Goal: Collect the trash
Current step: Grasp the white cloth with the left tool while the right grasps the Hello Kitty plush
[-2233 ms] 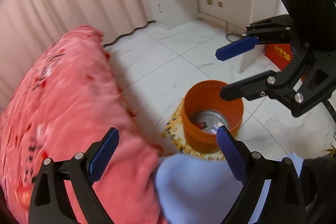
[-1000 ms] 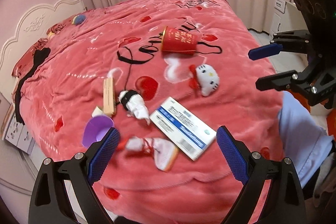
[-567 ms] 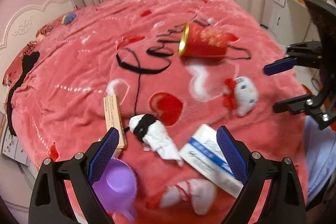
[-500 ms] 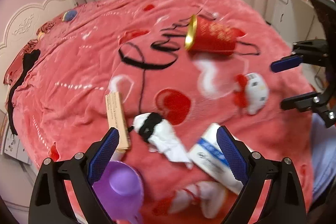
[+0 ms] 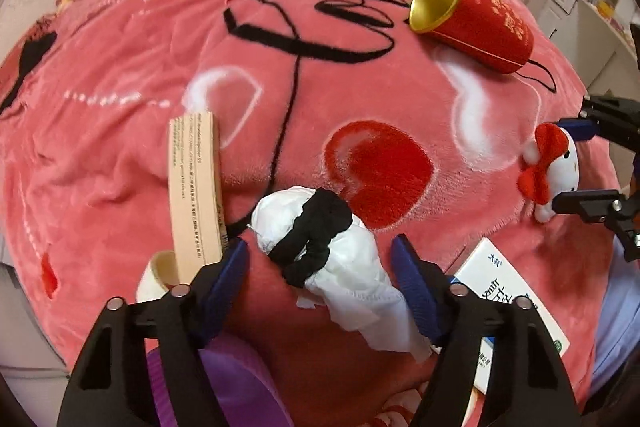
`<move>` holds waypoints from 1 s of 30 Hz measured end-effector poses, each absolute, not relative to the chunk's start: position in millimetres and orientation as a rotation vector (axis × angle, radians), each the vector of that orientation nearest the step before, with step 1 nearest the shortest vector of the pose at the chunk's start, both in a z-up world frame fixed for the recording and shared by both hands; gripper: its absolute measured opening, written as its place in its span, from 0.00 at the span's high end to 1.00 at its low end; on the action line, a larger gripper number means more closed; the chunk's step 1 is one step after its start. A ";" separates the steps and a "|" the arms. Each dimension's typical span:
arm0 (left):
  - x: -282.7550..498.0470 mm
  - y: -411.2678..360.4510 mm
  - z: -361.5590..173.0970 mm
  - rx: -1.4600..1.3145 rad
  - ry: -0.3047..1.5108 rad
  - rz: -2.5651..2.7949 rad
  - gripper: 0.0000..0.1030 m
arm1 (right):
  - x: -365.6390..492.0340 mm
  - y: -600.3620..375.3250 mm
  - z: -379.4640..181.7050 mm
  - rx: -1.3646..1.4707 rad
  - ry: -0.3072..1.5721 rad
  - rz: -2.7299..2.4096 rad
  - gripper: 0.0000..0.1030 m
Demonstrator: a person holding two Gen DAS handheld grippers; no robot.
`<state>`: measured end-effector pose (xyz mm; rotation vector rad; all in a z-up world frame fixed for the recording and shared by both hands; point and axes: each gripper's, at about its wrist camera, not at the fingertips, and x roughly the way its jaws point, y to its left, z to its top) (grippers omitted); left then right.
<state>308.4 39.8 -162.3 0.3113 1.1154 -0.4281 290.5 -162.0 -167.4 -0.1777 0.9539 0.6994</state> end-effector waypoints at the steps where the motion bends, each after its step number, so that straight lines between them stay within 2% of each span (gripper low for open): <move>1: 308.2 39.1 -161.6 0.313 1.116 -0.434 0.31 | 291.5 -161.0 -168.7 -0.181 0.956 0.701 0.52; 3: 308.4 36.1 -162.6 0.309 1.128 -0.448 0.32 | 292.9 -159.1 -173.2 -0.192 0.967 0.704 0.54; 6: 309.6 35.5 -167.2 0.314 1.142 -0.450 0.43 | 293.9 -157.4 -178.5 -0.203 0.974 0.703 0.57; 7: 309.6 35.7 -168.3 0.313 1.144 -0.449 0.49 | 294.0 -156.4 -179.1 -0.205 0.971 0.703 0.62; 8: 309.6 36.5 -167.4 0.308 1.142 -0.445 0.50 | 293.5 -156.6 -179.2 -0.199 0.970 0.708 0.66; 11: 304.6 40.0 -160.5 0.287 1.123 -0.448 0.54 | 290.2 -158.6 -174.3 -0.191 0.954 0.714 0.69; 19: 283.5 42.1 -122.3 0.270 1.041 -0.466 0.55 | 269.8 -172.8 -143.3 -0.152 0.886 0.728 0.69; 30: 248.9 -4.7 -62.2 0.320 0.897 -0.526 0.55 | 213.3 -210.0 -85.0 -0.125 0.771 0.686 0.69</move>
